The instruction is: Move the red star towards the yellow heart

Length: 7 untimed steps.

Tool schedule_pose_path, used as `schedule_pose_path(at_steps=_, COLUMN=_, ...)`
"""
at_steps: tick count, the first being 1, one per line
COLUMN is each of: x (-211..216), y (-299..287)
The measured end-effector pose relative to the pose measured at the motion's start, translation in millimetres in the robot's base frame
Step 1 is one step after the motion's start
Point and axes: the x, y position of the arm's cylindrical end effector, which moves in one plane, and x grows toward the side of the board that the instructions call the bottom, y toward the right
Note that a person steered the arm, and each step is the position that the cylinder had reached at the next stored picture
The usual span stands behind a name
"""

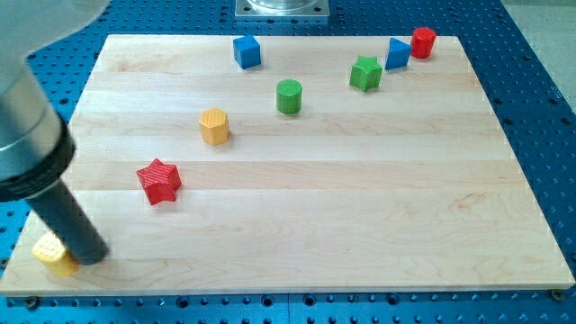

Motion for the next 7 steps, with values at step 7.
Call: schedule_pose_path(at_steps=7, x=-98, y=98)
